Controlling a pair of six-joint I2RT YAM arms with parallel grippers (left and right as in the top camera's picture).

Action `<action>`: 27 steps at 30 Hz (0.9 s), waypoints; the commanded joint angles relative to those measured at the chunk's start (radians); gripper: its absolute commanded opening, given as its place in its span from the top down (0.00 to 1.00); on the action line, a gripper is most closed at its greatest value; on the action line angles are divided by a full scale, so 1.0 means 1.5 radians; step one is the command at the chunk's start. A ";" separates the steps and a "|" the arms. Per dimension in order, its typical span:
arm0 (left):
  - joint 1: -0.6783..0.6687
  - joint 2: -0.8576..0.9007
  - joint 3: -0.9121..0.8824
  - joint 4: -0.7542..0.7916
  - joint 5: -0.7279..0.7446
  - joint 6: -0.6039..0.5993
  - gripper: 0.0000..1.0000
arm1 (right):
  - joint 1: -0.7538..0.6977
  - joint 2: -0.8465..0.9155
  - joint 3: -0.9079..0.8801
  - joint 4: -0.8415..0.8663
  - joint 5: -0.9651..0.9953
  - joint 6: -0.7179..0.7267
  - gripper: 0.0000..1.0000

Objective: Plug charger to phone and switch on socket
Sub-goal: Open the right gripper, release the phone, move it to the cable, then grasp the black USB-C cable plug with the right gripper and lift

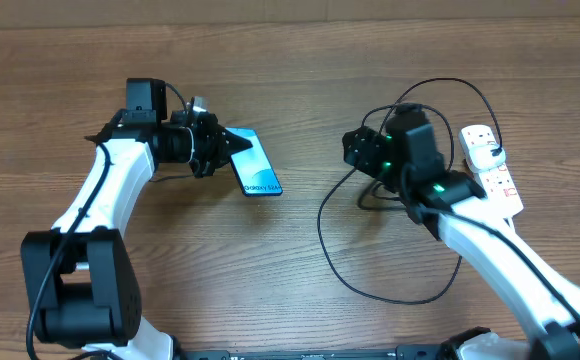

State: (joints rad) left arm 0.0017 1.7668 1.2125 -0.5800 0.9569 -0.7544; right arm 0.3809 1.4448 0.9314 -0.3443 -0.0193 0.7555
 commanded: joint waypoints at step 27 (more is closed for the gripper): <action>0.001 0.028 0.009 0.060 0.133 0.031 0.96 | 0.028 0.376 0.292 -0.296 0.152 0.317 0.52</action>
State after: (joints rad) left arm 0.0017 1.8011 1.2125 -0.4927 1.0878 -0.7280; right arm 0.4267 1.9667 1.3571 -0.7952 0.1398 1.2079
